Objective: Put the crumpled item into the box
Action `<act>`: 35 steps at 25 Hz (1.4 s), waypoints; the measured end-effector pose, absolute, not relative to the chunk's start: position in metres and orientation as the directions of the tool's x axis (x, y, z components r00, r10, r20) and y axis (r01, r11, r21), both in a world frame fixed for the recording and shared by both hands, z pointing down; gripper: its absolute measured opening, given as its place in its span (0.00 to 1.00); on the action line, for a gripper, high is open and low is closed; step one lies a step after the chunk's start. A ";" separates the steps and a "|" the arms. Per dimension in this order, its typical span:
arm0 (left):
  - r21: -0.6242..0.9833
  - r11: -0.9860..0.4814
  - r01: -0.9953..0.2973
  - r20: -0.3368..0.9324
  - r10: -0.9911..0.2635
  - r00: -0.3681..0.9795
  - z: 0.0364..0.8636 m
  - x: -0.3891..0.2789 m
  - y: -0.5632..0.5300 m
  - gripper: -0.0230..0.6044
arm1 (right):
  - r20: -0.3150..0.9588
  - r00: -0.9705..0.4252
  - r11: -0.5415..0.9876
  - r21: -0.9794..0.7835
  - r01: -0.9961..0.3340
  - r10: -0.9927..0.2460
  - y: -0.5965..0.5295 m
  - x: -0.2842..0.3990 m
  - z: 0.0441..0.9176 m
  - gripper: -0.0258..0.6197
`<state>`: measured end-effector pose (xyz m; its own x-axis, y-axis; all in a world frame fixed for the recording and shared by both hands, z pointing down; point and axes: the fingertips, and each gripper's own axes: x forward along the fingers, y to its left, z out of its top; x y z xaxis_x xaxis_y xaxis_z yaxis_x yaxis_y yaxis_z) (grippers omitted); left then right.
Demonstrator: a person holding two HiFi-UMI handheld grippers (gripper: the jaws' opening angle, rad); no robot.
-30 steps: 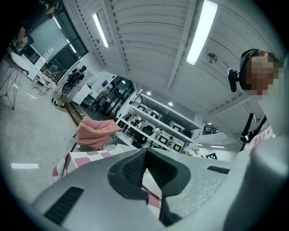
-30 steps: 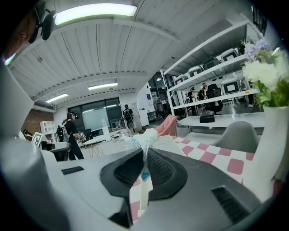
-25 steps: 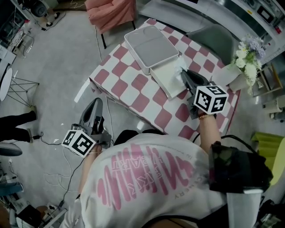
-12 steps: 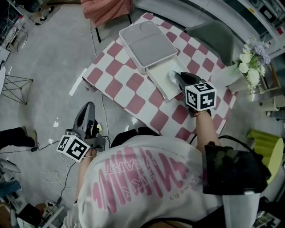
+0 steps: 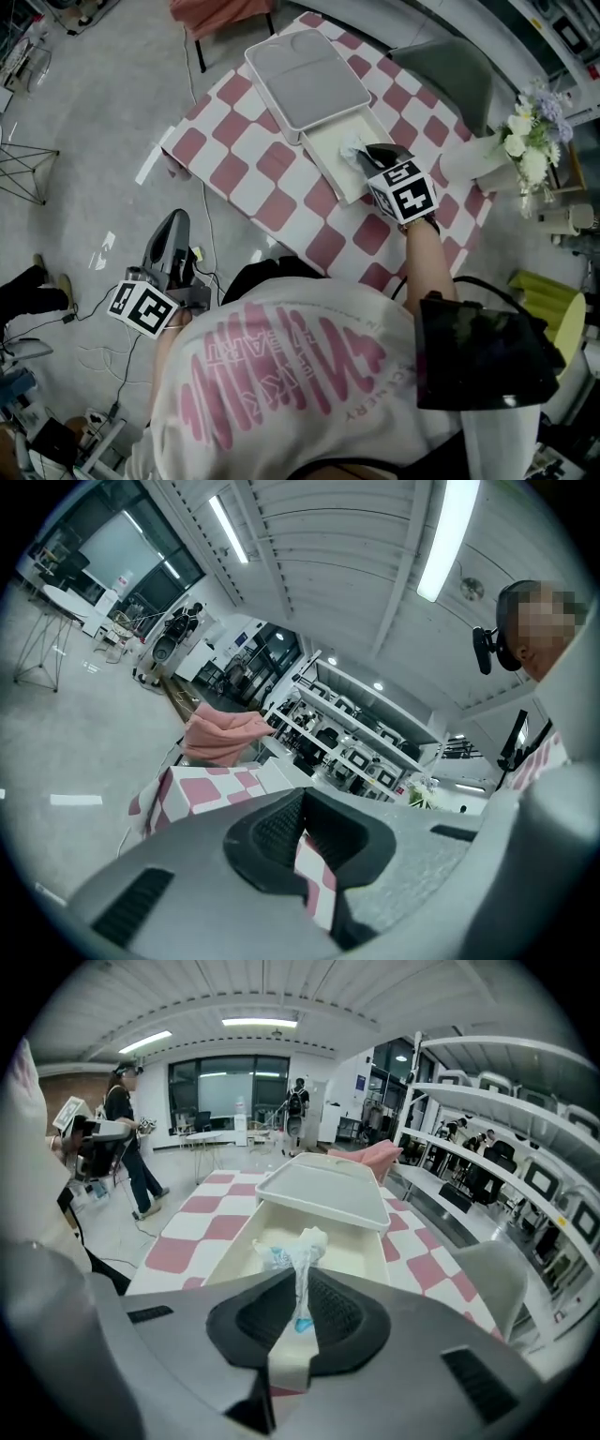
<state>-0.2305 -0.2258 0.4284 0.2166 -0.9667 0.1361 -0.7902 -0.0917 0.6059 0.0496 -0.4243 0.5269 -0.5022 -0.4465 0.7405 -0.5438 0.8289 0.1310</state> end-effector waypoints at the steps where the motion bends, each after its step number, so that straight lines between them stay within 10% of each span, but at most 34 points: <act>1: 0.608 -0.091 -0.789 0.139 -0.966 0.219 0.429 -0.229 -0.225 0.05 | 0.749 -0.499 0.837 0.133 -0.532 -0.436 -0.424 0.049 0.529 0.09; 35: 0.606 -0.111 -0.788 0.136 -0.961 0.240 0.428 -0.221 -0.232 0.05 | 0.876 -0.338 0.914 0.230 -0.335 -0.344 -0.415 0.043 0.562 0.12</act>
